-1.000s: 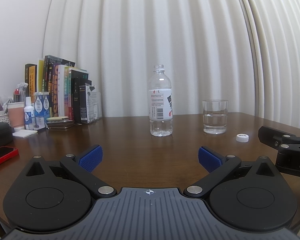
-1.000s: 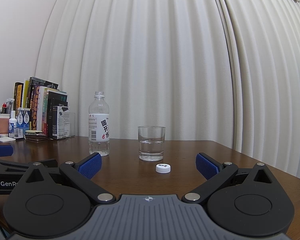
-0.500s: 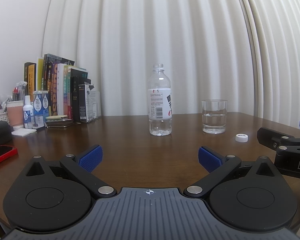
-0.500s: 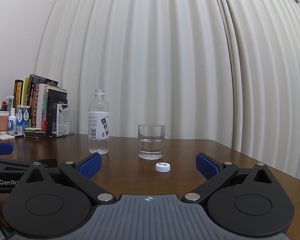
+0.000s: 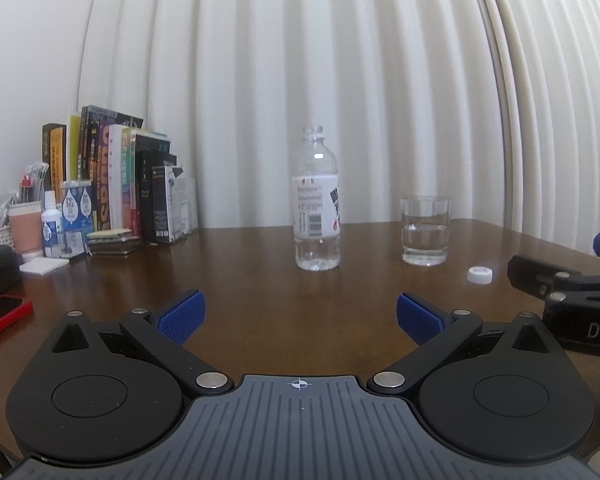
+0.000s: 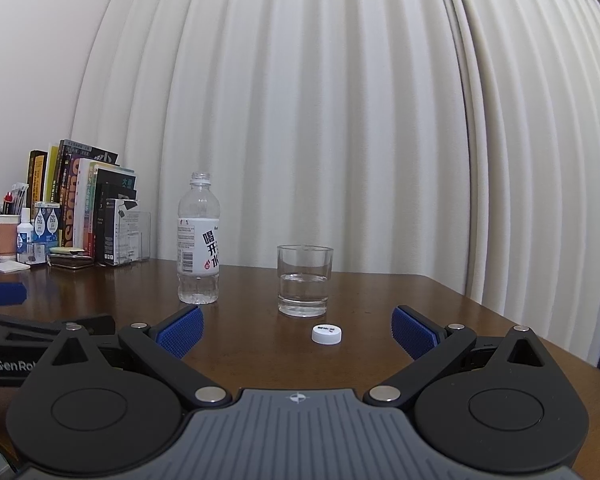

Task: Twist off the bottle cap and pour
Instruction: 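Move both tools toward the white cap and the water bottle, then close the right tool on the white cap while the left tool approaches the bottle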

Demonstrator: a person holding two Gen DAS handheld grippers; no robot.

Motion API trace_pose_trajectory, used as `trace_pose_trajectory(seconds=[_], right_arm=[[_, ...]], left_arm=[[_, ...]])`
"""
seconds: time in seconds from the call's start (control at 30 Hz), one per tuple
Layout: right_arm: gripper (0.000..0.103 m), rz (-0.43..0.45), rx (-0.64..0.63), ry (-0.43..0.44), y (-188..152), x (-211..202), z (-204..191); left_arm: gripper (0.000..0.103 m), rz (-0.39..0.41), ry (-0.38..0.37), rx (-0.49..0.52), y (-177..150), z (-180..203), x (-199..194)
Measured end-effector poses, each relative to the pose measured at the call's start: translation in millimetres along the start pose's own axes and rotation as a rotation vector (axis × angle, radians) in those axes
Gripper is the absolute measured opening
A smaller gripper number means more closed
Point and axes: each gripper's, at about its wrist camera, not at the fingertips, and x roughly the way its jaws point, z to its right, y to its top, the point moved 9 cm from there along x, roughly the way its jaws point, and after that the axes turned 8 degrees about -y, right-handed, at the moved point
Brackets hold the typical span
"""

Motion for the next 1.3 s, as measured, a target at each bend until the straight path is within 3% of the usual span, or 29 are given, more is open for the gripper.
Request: trace_pose_trajectory(seconds=[0.4, 0.83, 1.03, 1.3], right_arm=[[0.103, -0.1, -0.034, 0.023, 19, 25, 2], [0.102, -0.263, -0.116, 0.129, 30, 81, 11], [0.087, -0.328, -0.175, 0.174, 22, 102, 11], [0.064, -0.451, -0.143, 0.222, 7, 133, 19]], left_arm=[[0.103, -0.018, -0.021, 0.015, 32, -9, 11], [0.103, -0.038, -0.057, 0.104, 74, -20, 56], [0.103, -0.058, -0.088, 0.111, 78, -19, 77], [0.103, -0.092, -0.11, 0.118, 73, -19, 101]])
